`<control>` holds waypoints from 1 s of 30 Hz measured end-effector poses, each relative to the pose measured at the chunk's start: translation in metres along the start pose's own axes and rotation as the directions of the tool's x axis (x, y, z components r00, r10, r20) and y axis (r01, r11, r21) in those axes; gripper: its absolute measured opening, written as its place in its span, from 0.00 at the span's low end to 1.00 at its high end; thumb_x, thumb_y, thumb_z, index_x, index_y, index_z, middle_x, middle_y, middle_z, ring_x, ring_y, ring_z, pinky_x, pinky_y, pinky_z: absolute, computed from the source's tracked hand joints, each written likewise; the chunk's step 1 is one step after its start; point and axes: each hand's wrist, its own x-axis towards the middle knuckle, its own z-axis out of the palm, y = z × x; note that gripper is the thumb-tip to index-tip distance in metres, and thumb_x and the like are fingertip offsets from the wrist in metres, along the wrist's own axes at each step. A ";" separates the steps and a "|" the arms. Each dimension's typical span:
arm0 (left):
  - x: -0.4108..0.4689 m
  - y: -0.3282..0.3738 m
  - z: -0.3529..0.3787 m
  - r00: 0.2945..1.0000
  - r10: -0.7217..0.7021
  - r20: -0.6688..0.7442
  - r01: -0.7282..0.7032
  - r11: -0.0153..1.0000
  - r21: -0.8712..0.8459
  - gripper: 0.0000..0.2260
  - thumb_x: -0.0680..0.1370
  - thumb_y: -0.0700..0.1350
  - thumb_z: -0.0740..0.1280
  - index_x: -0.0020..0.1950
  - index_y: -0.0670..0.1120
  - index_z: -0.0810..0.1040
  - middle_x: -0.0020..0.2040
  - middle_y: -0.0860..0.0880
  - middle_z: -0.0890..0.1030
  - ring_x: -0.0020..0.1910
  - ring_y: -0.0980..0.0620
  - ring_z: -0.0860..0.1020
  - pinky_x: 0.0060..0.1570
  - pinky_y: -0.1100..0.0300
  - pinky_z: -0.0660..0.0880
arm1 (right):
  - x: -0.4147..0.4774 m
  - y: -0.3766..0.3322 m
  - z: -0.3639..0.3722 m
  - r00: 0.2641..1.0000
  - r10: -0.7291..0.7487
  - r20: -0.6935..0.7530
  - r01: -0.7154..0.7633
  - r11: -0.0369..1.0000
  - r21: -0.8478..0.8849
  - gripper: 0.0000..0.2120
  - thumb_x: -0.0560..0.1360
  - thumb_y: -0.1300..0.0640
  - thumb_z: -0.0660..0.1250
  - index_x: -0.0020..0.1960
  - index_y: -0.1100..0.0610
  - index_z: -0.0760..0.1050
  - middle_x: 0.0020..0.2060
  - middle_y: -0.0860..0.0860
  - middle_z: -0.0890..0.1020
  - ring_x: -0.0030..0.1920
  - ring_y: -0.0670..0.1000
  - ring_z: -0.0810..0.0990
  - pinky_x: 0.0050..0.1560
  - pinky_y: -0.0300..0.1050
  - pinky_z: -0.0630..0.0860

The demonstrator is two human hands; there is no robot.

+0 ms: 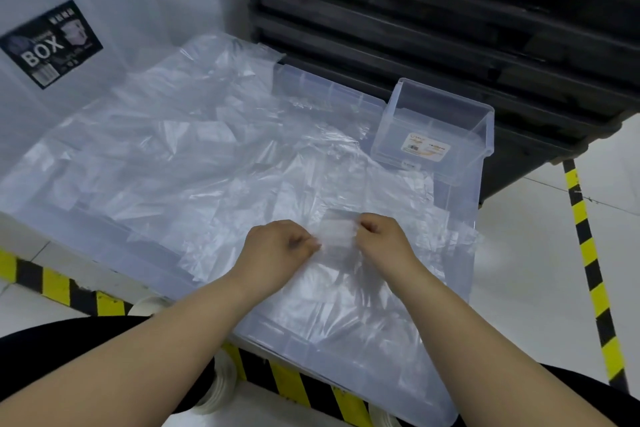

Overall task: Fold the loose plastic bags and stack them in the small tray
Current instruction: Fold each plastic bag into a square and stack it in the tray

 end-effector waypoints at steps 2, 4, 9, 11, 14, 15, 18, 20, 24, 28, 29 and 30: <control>0.002 0.002 0.002 0.999 -0.036 -0.005 0.037 0.998 0.044 0.13 0.77 0.49 0.64 0.32 0.50 0.73 0.37 0.58 0.71 0.42 0.55 0.72 0.49 0.64 0.64 | 0.004 -0.002 -0.003 0.998 0.056 -0.035 -0.055 0.998 0.007 0.15 0.76 0.67 0.56 0.31 0.60 0.66 0.27 0.52 0.66 0.30 0.50 0.65 0.35 0.42 0.62; 0.003 0.005 0.003 0.999 -0.019 -0.049 0.027 0.985 0.173 0.16 0.77 0.52 0.63 0.30 0.50 0.71 0.36 0.57 0.70 0.42 0.53 0.72 0.48 0.63 0.61 | 0.008 -0.002 -0.005 0.994 0.092 -0.058 -0.095 0.994 -0.052 0.16 0.76 0.66 0.55 0.29 0.59 0.64 0.26 0.53 0.68 0.31 0.53 0.67 0.37 0.43 0.64; 0.000 0.003 0.006 0.957 0.177 -0.231 -0.040 0.867 0.497 0.12 0.76 0.54 0.63 0.43 0.45 0.77 0.45 0.50 0.76 0.49 0.49 0.73 0.45 0.62 0.55 | 0.008 -0.006 -0.008 0.987 0.150 -0.055 -0.158 0.964 -0.215 0.16 0.76 0.62 0.55 0.30 0.56 0.67 0.23 0.50 0.74 0.28 0.49 0.71 0.35 0.40 0.68; -0.003 -0.001 0.012 0.879 0.395 -0.267 -0.212 0.825 0.524 0.11 0.72 0.51 0.61 0.44 0.43 0.75 0.41 0.46 0.78 0.46 0.48 0.72 0.49 0.59 0.60 | 0.009 -0.008 -0.008 0.983 0.173 -0.062 -0.182 0.959 -0.216 0.16 0.75 0.62 0.55 0.29 0.56 0.66 0.21 0.49 0.74 0.28 0.49 0.71 0.36 0.42 0.69; -0.014 -0.007 0.024 0.803 0.583 -0.125 -0.405 0.687 0.603 0.14 0.78 0.49 0.55 0.56 0.42 0.71 0.51 0.43 0.81 0.57 0.48 0.70 0.65 0.52 0.58 | 0.011 -0.011 -0.008 0.976 0.207 -0.069 -0.217 0.954 -0.209 0.16 0.75 0.62 0.55 0.28 0.56 0.65 0.23 0.51 0.74 0.31 0.53 0.74 0.38 0.45 0.72; -0.019 -0.008 0.026 0.807 0.589 -0.049 -0.432 0.645 0.631 0.16 0.80 0.50 0.51 0.60 0.42 0.69 0.56 0.43 0.80 0.61 0.47 0.68 0.67 0.52 0.55 | 0.012 -0.012 -0.008 0.975 0.214 -0.066 -0.223 0.953 -0.204 0.17 0.75 0.62 0.55 0.28 0.56 0.65 0.24 0.52 0.75 0.33 0.55 0.76 0.39 0.46 0.73; -0.025 -0.017 0.031 0.844 0.512 0.161 -0.475 0.575 0.666 0.22 0.80 0.55 0.48 0.64 0.41 0.65 0.61 0.43 0.77 0.64 0.48 0.66 0.69 0.53 0.51 | 0.012 -0.015 -0.011 0.967 0.248 -0.053 -0.253 0.951 -0.177 0.18 0.77 0.62 0.53 0.28 0.57 0.65 0.25 0.54 0.75 0.35 0.58 0.78 0.36 0.46 0.73; -0.026 -0.019 0.030 0.879 0.426 0.215 -0.452 0.595 0.664 0.26 0.81 0.57 0.41 0.65 0.42 0.67 0.62 0.44 0.77 0.65 0.49 0.66 0.68 0.55 0.50 | 0.012 -0.018 -0.014 0.957 0.289 -0.035 -0.291 0.944 -0.152 0.18 0.77 0.63 0.53 0.29 0.58 0.67 0.25 0.54 0.75 0.29 0.57 0.77 0.30 0.42 0.72; -0.023 -0.011 0.022 0.903 0.288 0.317 -0.429 0.611 0.665 0.33 0.80 0.58 0.37 0.60 0.46 0.79 0.60 0.46 0.79 0.60 0.49 0.77 0.66 0.58 0.55 | 0.017 -0.029 -0.020 0.924 0.381 0.042 -0.371 0.916 -0.155 0.17 0.79 0.57 0.58 0.33 0.61 0.70 0.25 0.55 0.76 0.20 0.50 0.75 0.24 0.38 0.71; -0.022 -0.006 0.019 0.892 0.293 0.344 -0.451 0.605 0.656 0.28 0.79 0.60 0.43 0.57 0.52 0.81 0.58 0.48 0.80 0.56 0.51 0.79 0.59 0.55 0.63 | 0.028 -0.037 -0.026 0.945 0.326 0.006 -0.316 0.919 -0.235 0.17 0.77 0.57 0.58 0.31 0.61 0.69 0.26 0.55 0.77 0.24 0.51 0.76 0.26 0.38 0.69; -0.022 -0.006 0.020 0.886 0.309 0.344 -0.463 0.595 0.657 0.26 0.76 0.61 0.47 0.56 0.53 0.81 0.57 0.49 0.81 0.56 0.52 0.80 0.59 0.55 0.65 | 0.030 -0.038 -0.028 0.953 0.303 -0.008 -0.298 0.932 -0.206 0.16 0.77 0.58 0.58 0.31 0.60 0.69 0.26 0.55 0.77 0.23 0.50 0.76 0.26 0.37 0.69; -0.021 -0.007 0.019 0.884 0.317 0.344 -0.467 0.585 0.663 0.25 0.73 0.62 0.50 0.55 0.54 0.81 0.57 0.49 0.81 0.55 0.52 0.80 0.59 0.54 0.66 | 0.032 -0.039 -0.030 0.957 0.290 -0.021 -0.290 0.947 -0.142 0.15 0.77 0.59 0.58 0.32 0.60 0.69 0.26 0.55 0.77 0.21 0.49 0.76 0.25 0.37 0.69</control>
